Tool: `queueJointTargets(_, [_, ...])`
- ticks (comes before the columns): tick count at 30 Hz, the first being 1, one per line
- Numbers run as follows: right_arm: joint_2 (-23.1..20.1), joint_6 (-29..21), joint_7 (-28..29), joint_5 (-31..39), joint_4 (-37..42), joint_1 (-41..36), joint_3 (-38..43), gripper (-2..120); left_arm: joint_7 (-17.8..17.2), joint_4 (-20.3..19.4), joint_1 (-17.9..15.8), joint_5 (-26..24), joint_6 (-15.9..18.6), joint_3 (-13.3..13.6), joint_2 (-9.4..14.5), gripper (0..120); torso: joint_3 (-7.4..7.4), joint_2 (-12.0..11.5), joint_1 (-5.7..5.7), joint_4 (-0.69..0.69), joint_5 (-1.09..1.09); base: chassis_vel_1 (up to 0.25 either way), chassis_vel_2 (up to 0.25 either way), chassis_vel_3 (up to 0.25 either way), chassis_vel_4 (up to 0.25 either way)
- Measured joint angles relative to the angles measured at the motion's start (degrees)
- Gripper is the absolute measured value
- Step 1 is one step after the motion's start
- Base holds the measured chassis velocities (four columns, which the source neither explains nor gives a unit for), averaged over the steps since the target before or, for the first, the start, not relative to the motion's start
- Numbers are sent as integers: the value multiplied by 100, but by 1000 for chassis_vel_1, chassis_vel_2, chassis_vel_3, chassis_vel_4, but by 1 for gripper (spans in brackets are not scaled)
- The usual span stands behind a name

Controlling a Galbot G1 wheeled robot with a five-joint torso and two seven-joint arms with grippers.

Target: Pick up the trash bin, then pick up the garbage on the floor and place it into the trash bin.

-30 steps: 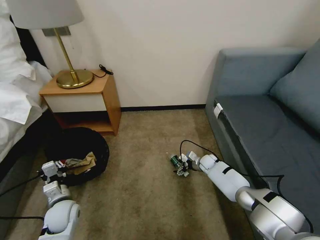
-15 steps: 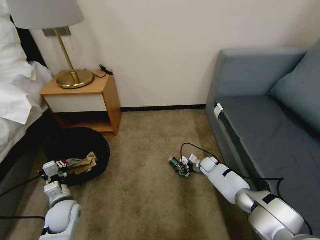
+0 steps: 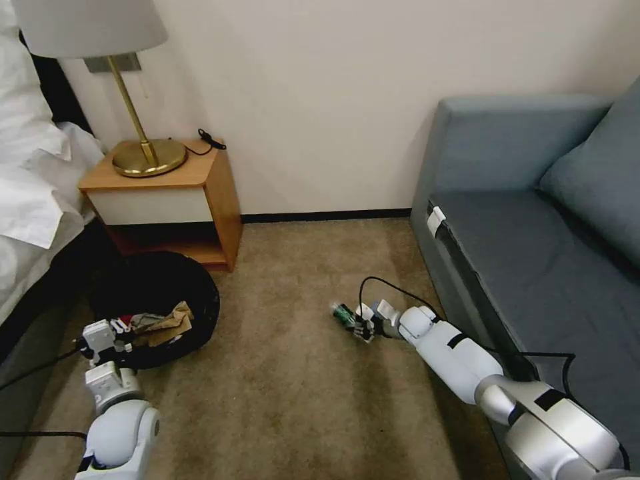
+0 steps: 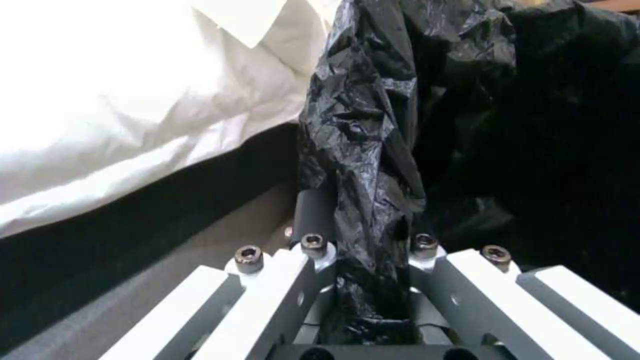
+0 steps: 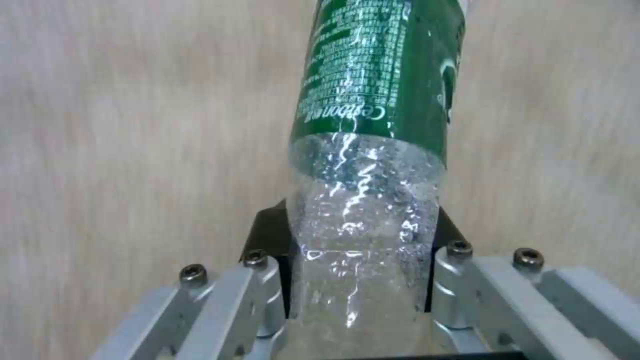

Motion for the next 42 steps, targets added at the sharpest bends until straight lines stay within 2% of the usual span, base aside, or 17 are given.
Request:
queueJointTargets(4, [51, 206, -32, 22, 423, 89, 28, 30, 2, -25, 37, 2, -1, -4, 13, 7, 0, 0, 0, 0, 0, 0, 0, 0, 0])
queueJointTargets(6, [95, 264, -109, 325, 1005, 193, -100, 30, 5, -50, 58, 24, -1, 1, 13, 7, 0, 0, 0, 0, -1, 0, 0, 0, 0])
queueJointTargets(7, [95, 264, -109, 325, 1005, 193, -100, 30, 5, -50, 58, 24, -1, 1, 13, 7, 0, 0, 0, 0, -1, 0, 0, 0, 0])
queueJointTargets(10, [155, 125, -97, 1028, 1734, 286, -471, 30, 8, -93, 63, 70, -2, 31, -18, 7, 0, 0, 0, 1, -1, 0, 0, 0, 0])
queueJointTargets(16, [494, 87, 337, 1723, 2535, 429, -1201, 30, 44, -192, 80, 152, 1, 73, -96, 7, 0, 0, 0, 1, -2, 0, 0, 0, 0])
queueJointTargets(23, [948, 132, 713, 2006, 2630, 475, -1582, 30, 65, -296, 125, 204, -3, 121, -184, 7, 0, 0, 0, 1, -1, 0, 0, 0, 0])
queueJointTargets(25, [1206, 204, 866, 2001, 2515, 482, -1738, 30, 67, -339, 140, 225, -4, 153, -235, 7, 0, 0, 0, 1, -1, 0, 0, 0, 0])
queueJointTargets(30, [1482, 267, 1017, 1758, 2446, 386, -1896, 30, 70, -530, 214, 237, -4, 205, -317, 7, 0, 0, 0, 1, -1, 0, 0, 0, 0])
queueJointTargets(35, [1508, 271, 1041, 1600, 2372, 261, -2004, 30, 70, -606, 244, 230, -7, 208, -327, 7, 0, 0, 0, 0, 0, 0, 0, 0, 0])
queueJointTargets(42, [1508, 343, 1073, 1454, 2184, 179, -2030, 30, 82, -517, 208, 216, -22, 224, -339, 7, 0, 0, 0, 0, 0, 0, 0, 0, 0])
